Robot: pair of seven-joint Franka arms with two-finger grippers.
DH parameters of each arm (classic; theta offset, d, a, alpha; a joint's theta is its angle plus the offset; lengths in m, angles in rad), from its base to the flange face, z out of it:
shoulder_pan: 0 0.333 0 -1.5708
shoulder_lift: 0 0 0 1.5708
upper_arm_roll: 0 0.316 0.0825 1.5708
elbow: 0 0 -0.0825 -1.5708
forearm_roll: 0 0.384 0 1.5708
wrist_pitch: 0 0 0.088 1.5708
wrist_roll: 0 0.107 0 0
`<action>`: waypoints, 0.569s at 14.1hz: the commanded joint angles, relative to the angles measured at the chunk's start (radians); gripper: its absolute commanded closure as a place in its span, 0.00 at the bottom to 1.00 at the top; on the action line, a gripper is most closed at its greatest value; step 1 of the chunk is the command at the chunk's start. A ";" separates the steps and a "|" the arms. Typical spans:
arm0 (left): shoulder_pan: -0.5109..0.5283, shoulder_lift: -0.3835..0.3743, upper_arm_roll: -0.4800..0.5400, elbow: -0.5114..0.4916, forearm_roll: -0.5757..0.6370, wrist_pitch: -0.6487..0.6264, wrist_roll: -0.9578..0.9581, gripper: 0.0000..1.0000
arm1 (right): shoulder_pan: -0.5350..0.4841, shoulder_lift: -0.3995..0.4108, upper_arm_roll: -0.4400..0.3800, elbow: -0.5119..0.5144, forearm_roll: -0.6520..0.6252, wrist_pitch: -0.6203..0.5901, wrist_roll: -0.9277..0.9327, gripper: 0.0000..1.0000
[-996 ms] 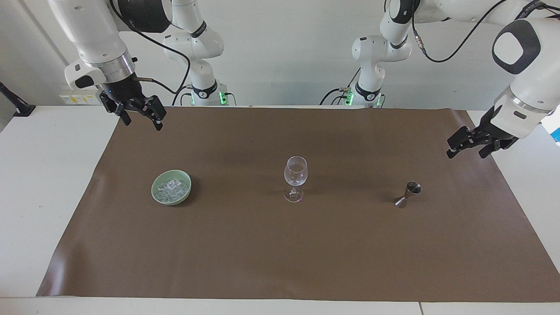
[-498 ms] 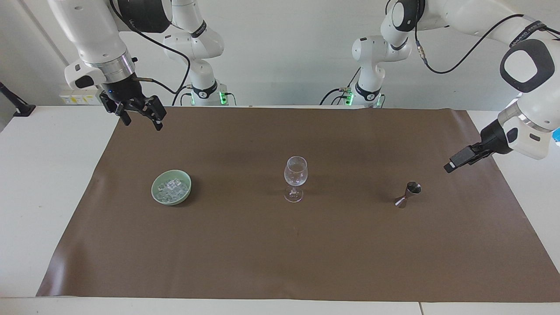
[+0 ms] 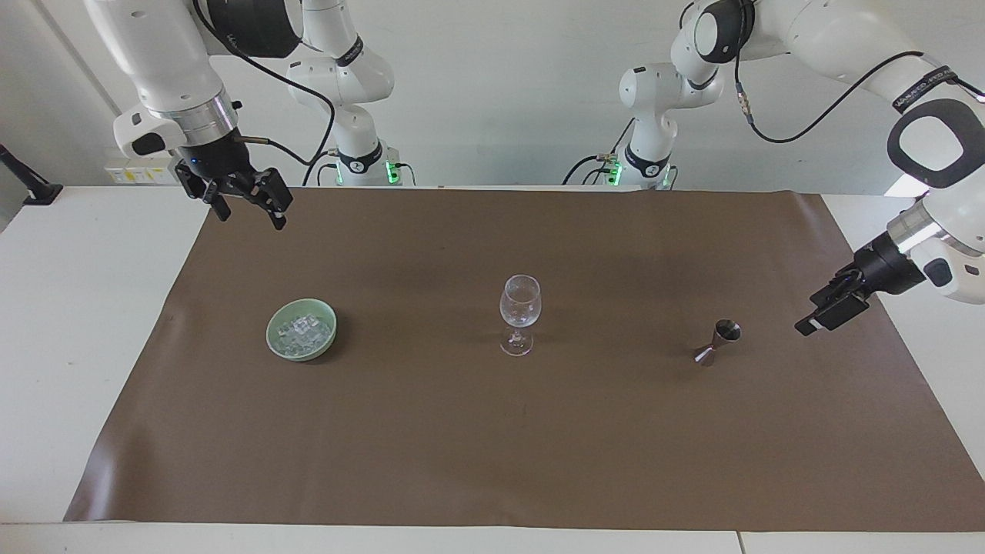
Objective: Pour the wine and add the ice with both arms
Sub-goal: 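Raise and open the left gripper above the small silver cup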
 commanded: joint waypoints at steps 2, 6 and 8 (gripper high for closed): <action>-0.007 -0.043 0.008 -0.092 0.005 0.066 -0.104 0.00 | -0.006 -0.021 0.001 -0.023 0.023 -0.004 -0.022 0.00; 0.004 -0.051 0.008 -0.106 0.002 0.086 -0.147 0.00 | -0.006 -0.021 0.001 -0.023 0.025 -0.004 -0.020 0.00; 0.003 -0.051 0.006 -0.105 -0.005 0.073 -0.167 0.00 | -0.006 -0.021 0.001 -0.023 0.025 -0.004 -0.020 0.00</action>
